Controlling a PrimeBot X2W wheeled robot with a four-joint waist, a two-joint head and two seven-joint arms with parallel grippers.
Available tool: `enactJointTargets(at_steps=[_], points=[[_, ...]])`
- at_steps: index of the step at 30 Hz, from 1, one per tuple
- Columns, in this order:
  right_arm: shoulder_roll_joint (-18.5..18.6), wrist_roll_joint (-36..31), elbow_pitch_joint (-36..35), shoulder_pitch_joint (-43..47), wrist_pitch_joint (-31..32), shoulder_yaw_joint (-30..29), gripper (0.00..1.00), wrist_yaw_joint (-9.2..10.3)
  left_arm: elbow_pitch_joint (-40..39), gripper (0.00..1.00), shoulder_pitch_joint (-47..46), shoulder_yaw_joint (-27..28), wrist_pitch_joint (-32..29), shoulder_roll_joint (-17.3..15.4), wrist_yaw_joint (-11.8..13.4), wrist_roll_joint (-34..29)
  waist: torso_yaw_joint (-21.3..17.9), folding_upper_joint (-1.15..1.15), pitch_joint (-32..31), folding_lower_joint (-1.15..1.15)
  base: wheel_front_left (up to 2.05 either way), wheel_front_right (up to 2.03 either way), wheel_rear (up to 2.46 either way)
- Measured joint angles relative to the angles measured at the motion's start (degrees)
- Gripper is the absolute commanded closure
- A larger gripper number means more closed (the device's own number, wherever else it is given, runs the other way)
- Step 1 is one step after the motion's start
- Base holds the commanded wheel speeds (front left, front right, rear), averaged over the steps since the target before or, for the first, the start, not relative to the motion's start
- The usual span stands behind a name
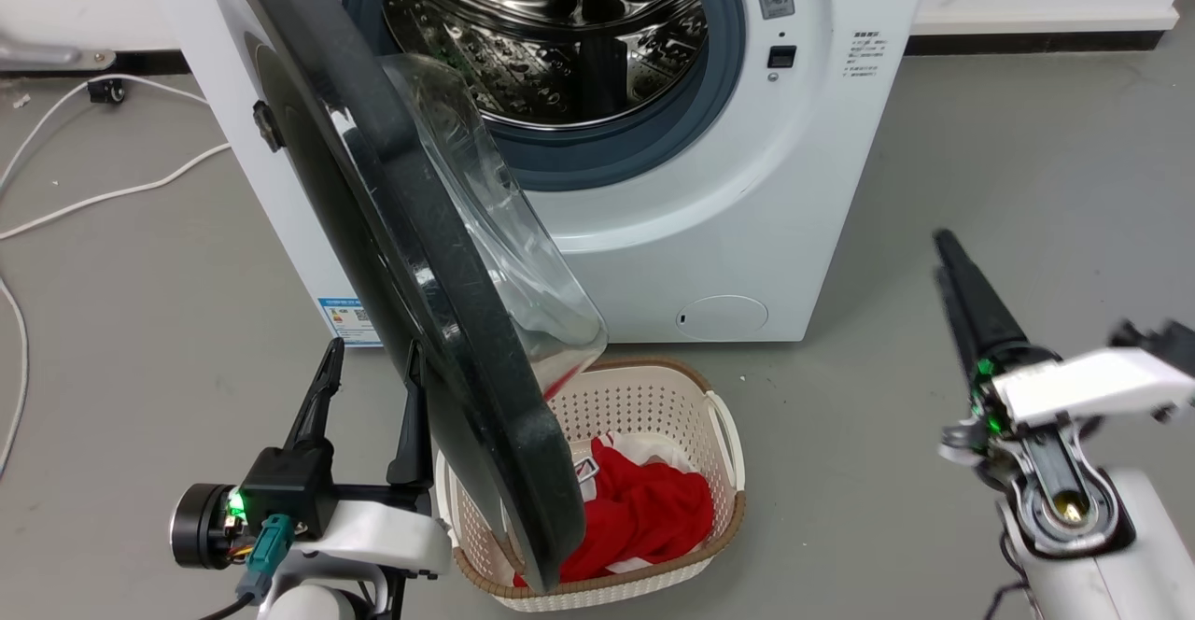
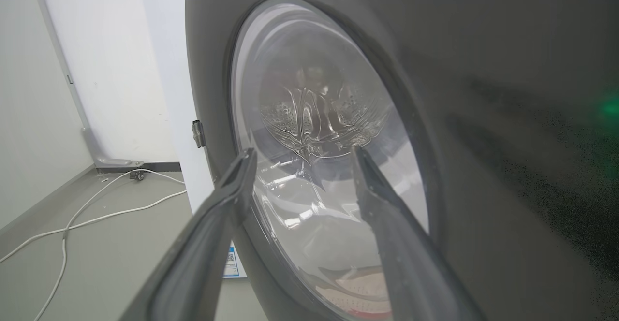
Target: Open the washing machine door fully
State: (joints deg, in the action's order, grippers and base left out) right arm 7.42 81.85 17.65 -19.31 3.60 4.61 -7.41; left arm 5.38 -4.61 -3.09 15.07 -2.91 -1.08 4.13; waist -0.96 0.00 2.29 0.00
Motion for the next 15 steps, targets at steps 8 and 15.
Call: enactJointTargets(at_steps=[8,15], points=[[1.56,-18.19,-3.14,7.48,-15.24,-2.53,0.0,0.0,0.3,0.0,0.68,0.55,0.0,0.0,-0.02,0.02,-0.72,0.0,-1.09,0.0,0.0,0.0,0.0],[1.7,-47.81,-10.01,10.49,-18.38,-7.95,0.0,-0.08,0.22,0.0,0.99,1.38,0.0,0.0,0.07,0.0,-1.39,0.0,-1.54,0.0,0.0,0.0,0.0]])
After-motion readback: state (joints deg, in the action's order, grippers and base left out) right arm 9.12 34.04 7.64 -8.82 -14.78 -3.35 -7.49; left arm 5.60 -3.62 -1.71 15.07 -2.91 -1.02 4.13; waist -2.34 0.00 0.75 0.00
